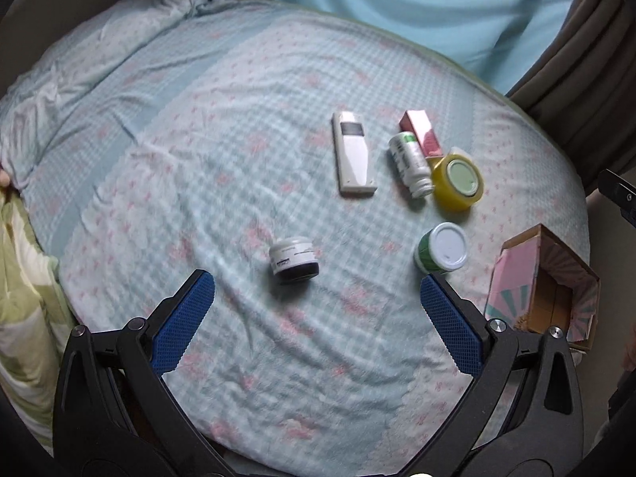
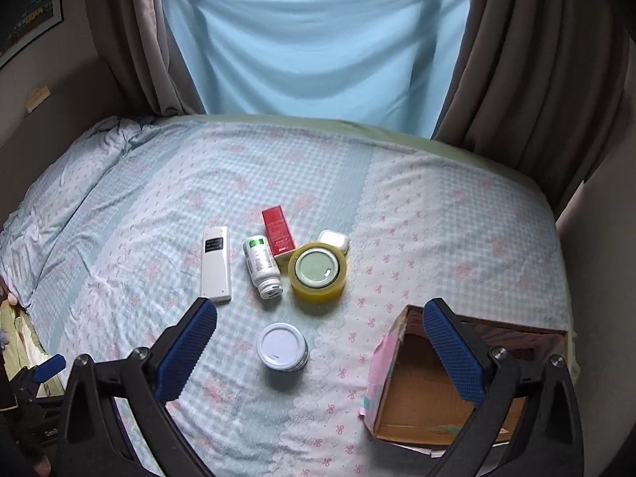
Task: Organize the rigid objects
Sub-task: 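Grasp the white L'Oreal jar with the left tool while the right grasps the green-labelled jar, then carry both jars over the cardboard box with both tools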
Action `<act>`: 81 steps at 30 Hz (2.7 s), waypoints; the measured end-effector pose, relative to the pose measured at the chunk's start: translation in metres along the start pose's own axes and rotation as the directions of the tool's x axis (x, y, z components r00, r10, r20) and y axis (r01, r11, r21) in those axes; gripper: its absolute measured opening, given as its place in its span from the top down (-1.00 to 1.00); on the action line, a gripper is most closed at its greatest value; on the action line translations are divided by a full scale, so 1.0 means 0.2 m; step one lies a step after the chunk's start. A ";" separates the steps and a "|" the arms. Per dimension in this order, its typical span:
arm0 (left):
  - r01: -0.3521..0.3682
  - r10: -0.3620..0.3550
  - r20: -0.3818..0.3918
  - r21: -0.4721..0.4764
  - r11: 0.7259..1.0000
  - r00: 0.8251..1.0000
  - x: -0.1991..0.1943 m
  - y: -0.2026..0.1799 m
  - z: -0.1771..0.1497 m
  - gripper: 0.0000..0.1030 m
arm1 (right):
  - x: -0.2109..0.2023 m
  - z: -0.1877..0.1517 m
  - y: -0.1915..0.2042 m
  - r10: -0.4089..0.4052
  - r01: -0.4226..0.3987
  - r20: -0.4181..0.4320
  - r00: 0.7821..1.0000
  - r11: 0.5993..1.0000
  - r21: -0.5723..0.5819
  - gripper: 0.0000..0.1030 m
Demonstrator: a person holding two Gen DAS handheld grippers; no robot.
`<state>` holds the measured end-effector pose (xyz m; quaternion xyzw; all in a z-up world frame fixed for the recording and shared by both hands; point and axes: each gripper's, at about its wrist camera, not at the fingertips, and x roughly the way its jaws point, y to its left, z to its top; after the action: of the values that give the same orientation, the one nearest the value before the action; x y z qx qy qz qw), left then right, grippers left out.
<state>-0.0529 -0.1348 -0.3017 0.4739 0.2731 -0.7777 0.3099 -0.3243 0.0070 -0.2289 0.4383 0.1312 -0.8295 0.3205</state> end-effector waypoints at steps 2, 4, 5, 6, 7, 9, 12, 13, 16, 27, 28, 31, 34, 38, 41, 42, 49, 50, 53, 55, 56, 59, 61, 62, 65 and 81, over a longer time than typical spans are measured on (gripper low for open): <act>-0.003 0.001 -0.039 -0.043 0.999 0.999 0.13 0.04 0.01 -0.99 | 0.15 -0.02 0.04 0.011 -0.013 -0.068 0.998 1.000 -0.026 -0.99; -0.002 -0.005 -0.079 -0.087 0.996 0.997 0.26 0.07 0.02 -0.99 | 0.30 -0.04 0.08 0.027 -0.030 -0.133 0.991 0.999 -0.018 -0.99; -0.002 -0.009 -0.099 -0.106 0.994 0.995 0.33 0.08 0.02 -0.99 | 0.38 -0.06 0.10 0.031 -0.034 -0.164 0.986 0.999 -0.018 -0.99; -0.001 -0.014 -0.117 -0.126 0.992 0.993 0.39 0.08 0.02 -0.99 | 0.44 -0.08 0.12 0.033 -0.038 -0.191 0.981 0.999 -0.022 -0.99; 0.001 -0.020 -0.134 -0.142 0.990 0.991 0.45 0.09 0.02 -0.99 | 0.52 -0.09 0.15 0.032 -0.040 -0.225 0.974 0.999 -0.029 -0.99; 0.001 -0.030 -0.166 -0.170 0.985 0.986 0.56 0.10 0.03 -0.90 | 0.66 -0.13 0.18 0.039 -0.047 -0.280 0.959 0.999 -0.020 -0.99; -0.008 -0.036 -0.211 -0.199 0.980 0.977 0.71 0.11 0.02 -0.84 | 0.84 -0.18 0.23 0.025 -0.038 -0.362 0.932 0.999 -0.026 -0.99; -0.019 -0.034 -0.222 -0.233 0.972 0.975 0.74 0.11 0.02 -0.83 | 0.90 -0.20 0.23 0.018 -0.032 -0.384 0.923 0.999 -0.029 -0.99; -0.035 -0.034 -0.252 -0.265 0.964 0.967 0.84 0.14 0.02 -0.80 | 1.03 -0.25 0.22 -0.010 -0.003 -0.452 0.892 1.000 -0.027 -0.99; -0.074 -0.053 -0.341 -0.347 0.935 0.938 1.02 0.19 -0.01 -0.28 | 1.24 -0.36 0.13 -0.017 0.042 -0.582 0.813 0.999 0.028 -0.73; -0.083 -0.046 -0.343 -0.352 0.932 0.938 1.02 0.18 -0.01 -0.26 | 1.25 -0.37 0.12 -0.013 0.042 -0.591 0.806 0.998 0.036 -0.63; -0.059 -0.062 -0.332 -0.343 0.937 0.941 1.01 0.16 -0.01 -0.04 | 1.25 -0.38 0.11 0.009 0.032 -0.604 0.797 0.998 0.056 -0.38; -0.070 -0.046 -0.337 -0.323 0.944 0.940 1.00 0.13 0.00 -0.04 | 1.24 -0.38 0.11 -0.010 0.040 -0.608 0.794 0.999 0.036 -0.37; -0.065 -0.054 -0.324 -0.345 0.936 0.944 0.98 0.12 0.00 -0.03 | 1.21 -0.39 0.10 -0.018 0.035 -0.609 0.793 0.999 0.016 -0.36; -0.060 -0.057 -0.313 -0.352 0.934 0.948 0.95 0.11 -0.01 -0.03 | 1.19 -0.39 0.09 -0.023 0.025 -0.602 0.798 1.000 -0.005 -0.35; -0.060 -0.055 -0.309 -0.352 0.934 0.949 0.94 0.10 -0.01 -0.03 | 1.18 -0.40 0.09 -0.026 0.023 -0.598 0.801 1.000 -0.013 -0.35; -0.043 -0.065 -0.270 -0.377 0.925 0.961 0.84 0.09 -0.01 -0.03 | 1.05 -0.40 0.06 -0.004 -0.015 -0.557 0.831 0.999 -0.030 -0.35; -0.039 -0.066 -0.260 -0.380 0.924 0.963 0.81 0.09 -0.01 -0.03 | 1.01 -0.40 0.05 -0.001 -0.018 -0.547 0.837 0.999 -0.030 -0.34; -0.020 -0.065 -0.210 -0.381 0.924 0.975 0.68 0.07 0.03 -0.03 | 0.88 -0.37 0.04 0.001 -0.022 -0.517 0.856 0.999 -0.034 -0.34; -0.007 -0.057 -0.169 -0.354 0.935 0.984 0.58 0.05 0.07 -0.03 | 0.78 -0.35 0.03 0.013 -0.029 -0.492 0.871 0.999 -0.025 -0.34; 0.002 -0.054 -0.149 -0.334 0.943 0.987 0.55 0.09 0.07 -0.03 | 0.72 -0.33 0.03 0.019 -0.034 -0.477 0.879 0.999 -0.023 -0.34; 0.039 -0.064 -0.086 -0.273 0.961 0.994 0.47 0.13 0.20 -0.03 | 0.53 -0.27 0.01 0.029 -0.042 -0.434 0.901 0.999 -0.020 -0.34; 0.061 -0.074 -0.051 -0.223 0.973 0.996 0.39 0.11 0.29 -0.03 | 0.43 -0.23 0.05 0.044 -0.049 -0.404 0.914 0.999 -0.001 -0.34; 0.072 -0.081 -0.038 -0.198 0.977 0.996 0.32 0.10 0.31 -0.03 | 0.37 -0.18 0.05 0.052 -0.052 -0.390 0.919 0.999 0.012 -0.34; 0.102 -0.101 0.013 -0.147 0.984 0.995 0.24 0.02 0.46 -0.03 | 0.27 -0.01 0.20 0.090 -0.077 -0.345 0.934 0.996 0.050 -0.33; 0.289 -0.298 0.115 0.086 0.953 0.948 -0.36 -1.01 0.60 -0.03 | -0.44 0.22 -0.50 0.093 -0.088 -0.149 0.984 0.995 0.039 -0.33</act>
<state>-0.2455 -0.0718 -0.1611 0.3877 0.2938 -0.8525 0.1912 -0.3806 0.0971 -0.1393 0.5102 0.1213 -0.7807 0.3400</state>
